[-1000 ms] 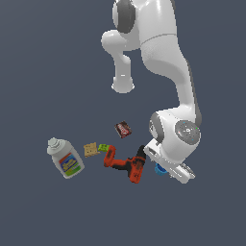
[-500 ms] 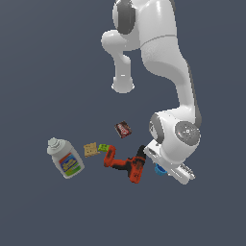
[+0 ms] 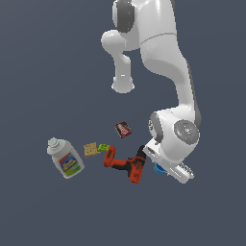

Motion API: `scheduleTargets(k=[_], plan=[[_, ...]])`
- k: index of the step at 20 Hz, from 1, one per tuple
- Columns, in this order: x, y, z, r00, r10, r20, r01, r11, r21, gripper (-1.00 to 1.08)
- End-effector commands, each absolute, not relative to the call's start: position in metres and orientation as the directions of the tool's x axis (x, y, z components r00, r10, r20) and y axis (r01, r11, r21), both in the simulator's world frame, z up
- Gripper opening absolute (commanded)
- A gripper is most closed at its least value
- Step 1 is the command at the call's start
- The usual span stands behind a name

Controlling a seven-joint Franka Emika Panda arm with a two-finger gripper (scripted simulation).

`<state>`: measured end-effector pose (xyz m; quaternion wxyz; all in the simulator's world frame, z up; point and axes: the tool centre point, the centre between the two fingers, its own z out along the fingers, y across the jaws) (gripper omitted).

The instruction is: Pick up a designated object from a clutter of objects.

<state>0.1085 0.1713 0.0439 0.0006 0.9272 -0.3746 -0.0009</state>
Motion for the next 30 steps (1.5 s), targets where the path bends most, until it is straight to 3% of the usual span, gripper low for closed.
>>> scheduleTargets(k=[1, 12, 30], plan=[[0.108, 0.167, 0.05, 0.719, -0.695, 0.0, -0.695, -0.719, 0.0, -1.0], [0.093, 0.12, 0.111, 0.719, -0.695, 0.0, -0.695, -0.719, 0.0, -1.0], [0.054, -0.015, 0.288, 0.718, -0.696, -0.002, -0.696, -0.718, -0.002, -1.0]])
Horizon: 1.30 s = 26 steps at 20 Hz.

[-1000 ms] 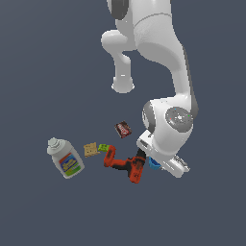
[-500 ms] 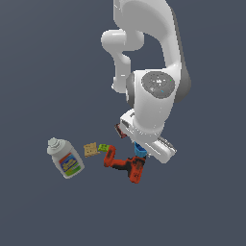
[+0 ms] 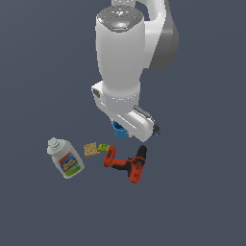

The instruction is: Pick up a designated object from a clutter of objects.

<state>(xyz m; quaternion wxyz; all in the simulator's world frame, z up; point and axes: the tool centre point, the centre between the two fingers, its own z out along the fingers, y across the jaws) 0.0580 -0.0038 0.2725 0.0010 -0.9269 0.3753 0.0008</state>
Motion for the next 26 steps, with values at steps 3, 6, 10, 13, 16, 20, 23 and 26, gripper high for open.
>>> scheduleTargets(k=[3, 6, 10, 13, 16, 20, 23, 26], plan=[[0.049, -0.038, 0.318, 0.718, -0.696, -0.002, -0.696, -0.718, -0.002, -1.0], [0.043, -0.059, 0.346, 0.718, -0.696, -0.002, -0.696, -0.718, -0.002, -1.0], [0.038, -0.083, 0.378, 0.718, -0.696, -0.001, -0.696, -0.718, -0.001, -1.0], [0.036, -0.097, 0.395, 0.719, -0.695, -0.001, -0.695, -0.719, -0.001, -1.0], [0.035, -0.106, 0.408, 0.719, -0.695, -0.001, -0.695, -0.719, -0.001, -1.0], [0.034, -0.114, 0.418, 0.719, -0.695, 0.0, -0.695, -0.719, 0.0, -1.0], [0.035, -0.115, 0.419, 0.719, -0.695, 0.0, -0.695, -0.719, 0.0, -1.0], [0.036, -0.113, 0.417, 0.719, -0.695, 0.0, -0.695, -0.719, 0.0, -1.0]])
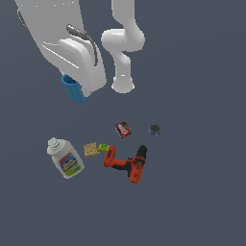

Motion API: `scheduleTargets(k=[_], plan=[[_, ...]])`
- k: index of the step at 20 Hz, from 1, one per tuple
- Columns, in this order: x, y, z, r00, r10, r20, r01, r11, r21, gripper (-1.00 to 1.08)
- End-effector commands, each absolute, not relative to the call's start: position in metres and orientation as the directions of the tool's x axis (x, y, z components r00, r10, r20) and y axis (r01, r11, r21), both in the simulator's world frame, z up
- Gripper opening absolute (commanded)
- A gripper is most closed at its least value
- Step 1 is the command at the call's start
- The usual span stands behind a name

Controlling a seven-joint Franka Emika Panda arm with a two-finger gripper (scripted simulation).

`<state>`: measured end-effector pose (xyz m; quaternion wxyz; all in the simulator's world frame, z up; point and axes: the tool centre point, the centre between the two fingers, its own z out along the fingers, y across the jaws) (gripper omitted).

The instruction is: Pick up a designated object from a clutter of objects.

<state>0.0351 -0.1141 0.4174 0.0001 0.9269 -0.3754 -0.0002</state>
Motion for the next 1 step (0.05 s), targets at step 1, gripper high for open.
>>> scheduleTargets(k=[1], plan=[[0.0356, -0.113, 0.4168, 0.719, -0.695, 0.0, -0.695, -0.719, 0.0, -1.0]])
